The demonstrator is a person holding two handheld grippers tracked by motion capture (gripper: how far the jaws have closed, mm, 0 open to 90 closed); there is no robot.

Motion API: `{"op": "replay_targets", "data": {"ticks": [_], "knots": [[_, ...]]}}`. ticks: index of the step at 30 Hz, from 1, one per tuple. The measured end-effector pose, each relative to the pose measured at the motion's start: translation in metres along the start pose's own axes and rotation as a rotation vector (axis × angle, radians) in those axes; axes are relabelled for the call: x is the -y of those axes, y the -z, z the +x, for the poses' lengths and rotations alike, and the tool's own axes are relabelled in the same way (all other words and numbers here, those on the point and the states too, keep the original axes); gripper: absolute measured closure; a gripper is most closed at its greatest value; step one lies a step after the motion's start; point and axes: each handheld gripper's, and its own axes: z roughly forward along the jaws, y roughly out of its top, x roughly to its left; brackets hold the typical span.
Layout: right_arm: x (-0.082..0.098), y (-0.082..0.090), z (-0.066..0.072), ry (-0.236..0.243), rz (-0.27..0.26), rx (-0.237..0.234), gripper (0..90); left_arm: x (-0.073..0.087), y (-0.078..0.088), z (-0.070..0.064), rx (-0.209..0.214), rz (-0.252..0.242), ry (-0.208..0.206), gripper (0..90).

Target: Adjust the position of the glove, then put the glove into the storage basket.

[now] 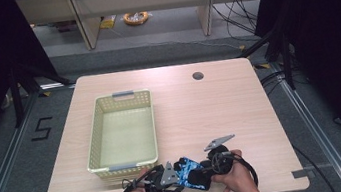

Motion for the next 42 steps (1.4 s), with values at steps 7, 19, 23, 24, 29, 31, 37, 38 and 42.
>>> {"op": "replay_targets", "data": {"ticks": [7,19,23,24,29,31,37,38,42], "knots": [[-0.004,-0.001,-0.004,0.001,0.023,-0.044,71.9,0.002,0.002,-0.004,-0.007,-0.005,-0.034,72.8],[-0.003,0.0,0.0,0.052,-0.036,-0.024,81.6,0.005,0.005,-0.008,-0.018,-0.024,-0.059,81.5],[-0.004,0.004,0.003,0.071,-0.038,-0.027,82.2,0.007,0.006,-0.009,-0.011,-0.039,-0.035,82.1],[-0.005,0.006,0.003,0.079,-0.035,-0.029,82.2,0.007,0.006,-0.009,-0.012,-0.042,-0.037,82.3],[-0.005,0.013,0.004,0.09,-0.057,-0.045,82.5,0.005,0.012,-0.012,-0.012,-0.058,-0.042,82.5],[-0.004,0.015,0.004,0.096,-0.07,-0.052,82.4,0.003,0.014,-0.013,-0.009,-0.058,-0.048,82.6],[-0.002,0.018,0.007,0.105,-0.077,-0.052,82.5,0.003,0.014,-0.012,0.02,-0.06,-0.047,82.6],[-0.001,0.019,0.008,0.104,-0.079,-0.052,82.5,0.003,0.015,-0.014,0.019,-0.053,-0.05,82.6],[-0.002,0.022,0.012,0.124,-0.085,-0.05,82.5,0.004,0.021,-0.016,0.023,-0.069,-0.057,82.6]]}}
